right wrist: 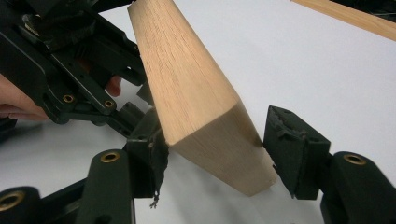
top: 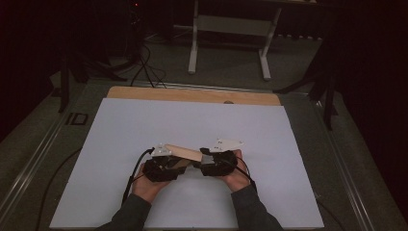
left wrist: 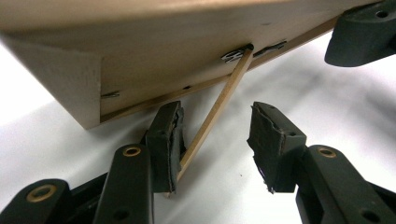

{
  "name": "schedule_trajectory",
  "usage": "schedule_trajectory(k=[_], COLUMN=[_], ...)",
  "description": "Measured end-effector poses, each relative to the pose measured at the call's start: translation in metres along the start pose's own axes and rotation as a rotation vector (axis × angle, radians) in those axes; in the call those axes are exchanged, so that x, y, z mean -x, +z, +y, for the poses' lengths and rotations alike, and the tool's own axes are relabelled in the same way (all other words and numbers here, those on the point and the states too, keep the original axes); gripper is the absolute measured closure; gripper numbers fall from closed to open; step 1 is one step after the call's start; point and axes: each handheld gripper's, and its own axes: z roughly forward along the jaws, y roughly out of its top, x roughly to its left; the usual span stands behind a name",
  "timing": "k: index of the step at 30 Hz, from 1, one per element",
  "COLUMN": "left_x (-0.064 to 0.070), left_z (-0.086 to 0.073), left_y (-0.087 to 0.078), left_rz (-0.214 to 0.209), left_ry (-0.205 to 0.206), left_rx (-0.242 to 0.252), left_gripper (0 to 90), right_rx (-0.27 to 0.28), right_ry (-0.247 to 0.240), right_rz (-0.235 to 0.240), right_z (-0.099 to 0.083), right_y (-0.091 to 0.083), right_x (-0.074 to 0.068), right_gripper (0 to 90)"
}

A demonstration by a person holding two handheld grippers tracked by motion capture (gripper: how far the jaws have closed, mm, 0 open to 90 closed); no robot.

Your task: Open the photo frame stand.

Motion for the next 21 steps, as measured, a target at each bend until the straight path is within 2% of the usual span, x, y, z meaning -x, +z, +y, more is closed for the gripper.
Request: schedule_trajectory(k=[15,21], left_x=[0.0013,0.0031], left_z=[-0.0009,-0.0008], left_y=[-0.0042,-0.0061], left_rz=[0.002,0.009], left_ry=[-0.004,0.008], left_rx=[0.004,0.004], left_gripper=[52.0,51.2], right_rx=[-0.011,-0.02], right_ry=[-0.007,-0.016], right_rz=[-0.014,-0.016], right_z=[0.0,0.0007], right_y=[0.0,-0.0011], right_x=[-0.0002,-0.0009], right_gripper=[33.7,32.0])
